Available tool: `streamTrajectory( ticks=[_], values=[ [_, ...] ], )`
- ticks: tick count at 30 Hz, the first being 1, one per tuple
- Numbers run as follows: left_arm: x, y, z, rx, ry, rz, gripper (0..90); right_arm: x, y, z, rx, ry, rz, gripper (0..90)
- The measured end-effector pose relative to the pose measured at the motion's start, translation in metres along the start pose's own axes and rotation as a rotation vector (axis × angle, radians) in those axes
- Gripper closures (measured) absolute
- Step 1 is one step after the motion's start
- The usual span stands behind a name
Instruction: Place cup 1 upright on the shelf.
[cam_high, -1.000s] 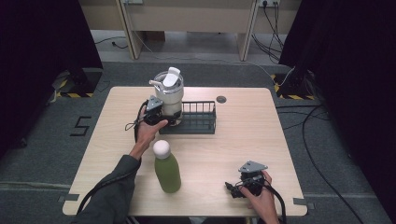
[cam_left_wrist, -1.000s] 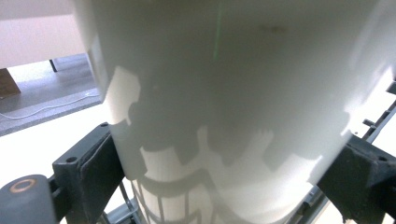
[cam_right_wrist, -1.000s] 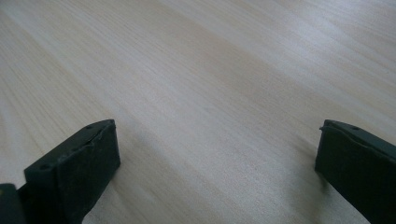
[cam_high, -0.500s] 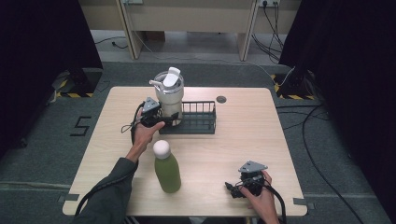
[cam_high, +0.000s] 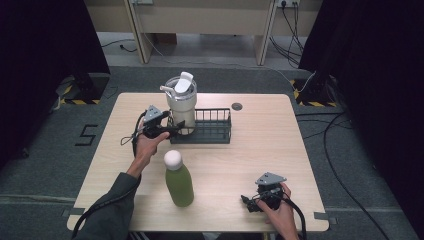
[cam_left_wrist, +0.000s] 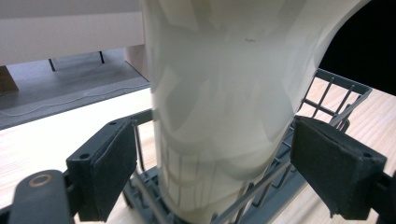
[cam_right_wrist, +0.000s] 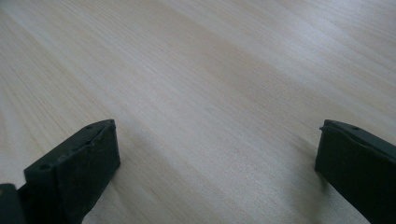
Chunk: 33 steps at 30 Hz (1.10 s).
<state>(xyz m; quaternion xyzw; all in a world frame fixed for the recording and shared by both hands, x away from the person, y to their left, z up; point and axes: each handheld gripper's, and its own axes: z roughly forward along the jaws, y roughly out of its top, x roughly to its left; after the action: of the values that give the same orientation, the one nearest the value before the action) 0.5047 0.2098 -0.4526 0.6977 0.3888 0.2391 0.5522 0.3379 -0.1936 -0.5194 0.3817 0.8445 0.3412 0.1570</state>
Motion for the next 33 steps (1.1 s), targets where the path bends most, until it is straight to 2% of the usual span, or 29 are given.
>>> streamTrajectory(
  ticks=[1,7,15,28,33],
  values=[
    [0.002,0.0,-0.003,0.015,0.002,0.019,14.6,0.0,0.0,0.0,0.0,0.0,0.0,0.2],
    [0.005,-0.001,-0.017,0.027,0.004,0.004,14.6,0.0,0.0,0.0,0.0,-0.001,-0.002,0.2],
    [0.006,-0.005,-0.033,0.044,-0.013,0.006,14.6,0.0,0.0,0.0,0.0,0.0,-0.002,0.2],
    [0.003,-0.008,-0.047,0.039,-0.031,-0.002,14.6,0.0,0.0,0.0,0.0,0.0,-0.002,0.3],
    [0.005,-0.013,-0.054,0.06,-0.028,-0.003,14.6,0.0,0.0,0.0,0.0,0.0,-0.002,0.2]
  ],
)
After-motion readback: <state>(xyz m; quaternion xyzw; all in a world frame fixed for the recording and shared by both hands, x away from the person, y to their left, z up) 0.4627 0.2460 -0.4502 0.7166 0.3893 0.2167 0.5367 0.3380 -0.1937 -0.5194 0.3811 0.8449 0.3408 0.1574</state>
